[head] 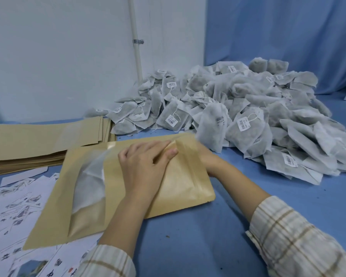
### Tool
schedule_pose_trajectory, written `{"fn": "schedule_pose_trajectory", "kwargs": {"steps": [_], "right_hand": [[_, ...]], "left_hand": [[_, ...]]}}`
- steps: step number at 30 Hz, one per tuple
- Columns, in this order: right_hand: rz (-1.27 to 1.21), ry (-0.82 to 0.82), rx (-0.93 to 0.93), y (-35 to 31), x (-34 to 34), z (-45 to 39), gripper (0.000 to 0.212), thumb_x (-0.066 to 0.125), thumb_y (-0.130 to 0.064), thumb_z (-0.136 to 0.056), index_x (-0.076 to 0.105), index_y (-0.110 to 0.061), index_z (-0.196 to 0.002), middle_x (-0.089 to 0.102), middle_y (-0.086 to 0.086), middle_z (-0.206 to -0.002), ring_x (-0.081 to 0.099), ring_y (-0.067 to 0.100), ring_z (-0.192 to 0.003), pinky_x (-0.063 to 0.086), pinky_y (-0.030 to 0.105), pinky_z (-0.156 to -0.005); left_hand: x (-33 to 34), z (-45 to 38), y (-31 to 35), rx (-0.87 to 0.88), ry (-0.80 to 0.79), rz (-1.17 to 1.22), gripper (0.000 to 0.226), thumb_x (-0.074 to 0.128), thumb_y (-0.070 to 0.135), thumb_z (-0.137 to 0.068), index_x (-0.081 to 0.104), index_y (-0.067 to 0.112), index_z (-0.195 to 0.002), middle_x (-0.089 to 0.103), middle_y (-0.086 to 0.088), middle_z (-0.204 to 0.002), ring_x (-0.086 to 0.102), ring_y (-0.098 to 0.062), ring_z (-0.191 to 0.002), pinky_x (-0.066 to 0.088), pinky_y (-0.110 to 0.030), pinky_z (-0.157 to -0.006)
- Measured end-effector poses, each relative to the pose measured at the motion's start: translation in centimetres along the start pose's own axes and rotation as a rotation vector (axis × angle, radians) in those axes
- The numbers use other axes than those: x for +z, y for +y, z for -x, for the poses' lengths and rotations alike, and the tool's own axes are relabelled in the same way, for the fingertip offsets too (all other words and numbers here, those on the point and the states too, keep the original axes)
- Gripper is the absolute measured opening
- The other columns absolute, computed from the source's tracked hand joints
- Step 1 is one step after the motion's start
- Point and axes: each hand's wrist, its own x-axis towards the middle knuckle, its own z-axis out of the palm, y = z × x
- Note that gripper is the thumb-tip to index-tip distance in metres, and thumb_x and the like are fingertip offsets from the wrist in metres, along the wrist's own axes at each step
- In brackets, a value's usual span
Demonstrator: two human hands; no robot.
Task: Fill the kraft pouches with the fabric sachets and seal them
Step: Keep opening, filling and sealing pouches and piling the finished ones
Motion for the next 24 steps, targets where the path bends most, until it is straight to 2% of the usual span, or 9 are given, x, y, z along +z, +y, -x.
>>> {"fn": "schedule_pose_trajectory", "kwargs": {"steps": [2, 3, 5, 7, 11, 14, 17, 20, 24], "right_hand": [[-0.031, 0.342, -0.139, 1.0, -0.8, -0.2, 0.009, 0.062, -0.017, -0.083, 0.064, -0.021, -0.091, 0.054, -0.016, -0.056, 0.05, -0.002, -0.057, 0.039, 0.013, -0.053], [0.01, 0.57, -0.173, 1.7, -1.3, -0.5, 0.006, 0.064, -0.021, -0.081, 0.062, -0.022, -0.086, 0.051, -0.014, -0.056, 0.048, 0.0, -0.055, 0.039, 0.017, -0.055], [0.099, 0.896, -0.142, 2.7, -2.9, -1.0, 0.025, 0.068, -0.026, -0.077, 0.057, -0.022, -0.099, 0.054, -0.004, -0.086, 0.051, 0.01, -0.078, 0.039, 0.021, -0.069], [0.156, 0.945, -0.029, 3.6, -4.2, -1.9, 0.056, 0.069, -0.026, -0.075, 0.044, -0.025, -0.125, 0.045, 0.009, -0.118, 0.044, 0.022, -0.106, 0.033, 0.022, -0.085], [0.217, 0.739, 0.04, 5.5, -4.7, -3.0, 0.079, 0.064, -0.023, -0.079, 0.02, -0.024, -0.145, 0.047, 0.007, -0.131, 0.046, 0.028, -0.116, 0.041, 0.037, -0.095], [0.117, 0.656, 0.03, 6.4, -4.2, -3.3, 0.081, 0.069, -0.025, -0.078, 0.023, -0.026, -0.144, 0.049, -0.002, -0.099, 0.051, 0.019, -0.092, 0.043, 0.031, -0.08], [-0.15, 0.627, 0.005, 6.6, -4.5, -2.9, 0.075, 0.08, -0.029, -0.068, 0.041, -0.026, -0.132, 0.055, -0.006, -0.077, 0.058, 0.007, -0.072, 0.048, 0.023, -0.068], [-0.579, 0.311, -0.08, 6.4, -4.8, -2.1, 0.066, 0.089, -0.036, -0.049, 0.065, -0.023, -0.109, 0.063, -0.007, -0.073, 0.065, 0.004, -0.068, 0.05, 0.018, -0.06], [-0.427, -0.165, -0.135, 4.7, -4.0, -0.9, 0.038, 0.085, -0.03, -0.055, 0.074, -0.029, -0.092, 0.072, -0.009, -0.084, 0.066, 0.001, -0.079, 0.05, 0.014, -0.066]], "left_hand": [[-0.1, -0.1, -0.5, -0.045, 0.024, -0.041, 0.032, 0.057, 0.056, -0.08, 0.071, 0.038, -0.103, 0.068, 0.015, -0.108, 0.052, -0.012, -0.109, 0.019, -0.027, -0.092], [-0.1, -0.2, -0.8, -0.066, 0.033, -0.055, 0.032, 0.057, 0.055, -0.081, 0.071, 0.038, -0.104, 0.068, 0.015, -0.108, 0.051, -0.012, -0.11, 0.018, -0.027, -0.091], [-0.3, -0.3, -1.1, -0.093, 0.053, -0.076, 0.031, 0.057, 0.055, -0.082, 0.071, 0.038, -0.104, 0.068, 0.015, -0.108, 0.051, -0.012, -0.11, 0.018, -0.026, -0.089], [-0.4, -0.3, -1.3, -0.105, 0.067, -0.078, 0.031, 0.058, 0.055, -0.082, 0.071, 0.037, -0.104, 0.068, 0.014, -0.108, 0.051, -0.012, -0.11, 0.017, -0.026, -0.09], [-0.4, -0.3, -1.6, -0.096, 0.076, -0.071, 0.031, 0.058, 0.055, -0.081, 0.071, 0.037, -0.103, 0.068, 0.015, -0.107, 0.051, -0.012, -0.11, 0.017, -0.025, -0.089], [-0.3, -0.3, -1.6, -0.095, 0.073, -0.08, 0.033, 0.056, 0.057, -0.081, 0.071, 0.038, -0.104, 0.068, 0.015, -0.108, 0.05, -0.011, -0.11, 0.016, -0.024, -0.089], [-0.4, -0.3, -1.8, -0.1, 0.078, -0.096, 0.034, 0.055, 0.058, -0.082, 0.07, 0.038, -0.105, 0.068, 0.015, -0.108, 0.05, -0.011, -0.111, 0.017, -0.025, -0.09], [-0.7, -0.6, -2.1, -0.138, 0.1, -0.105, 0.033, 0.056, 0.056, -0.083, 0.071, 0.038, -0.105, 0.068, 0.015, -0.109, 0.05, -0.011, -0.113, 0.019, -0.03, -0.094], [-1.1, -0.7, -2.0, -0.153, 0.123, -0.064, 0.032, 0.056, 0.056, -0.083, 0.071, 0.037, -0.104, 0.068, 0.015, -0.108, 0.05, -0.012, -0.111, 0.018, -0.029, -0.093]]}}
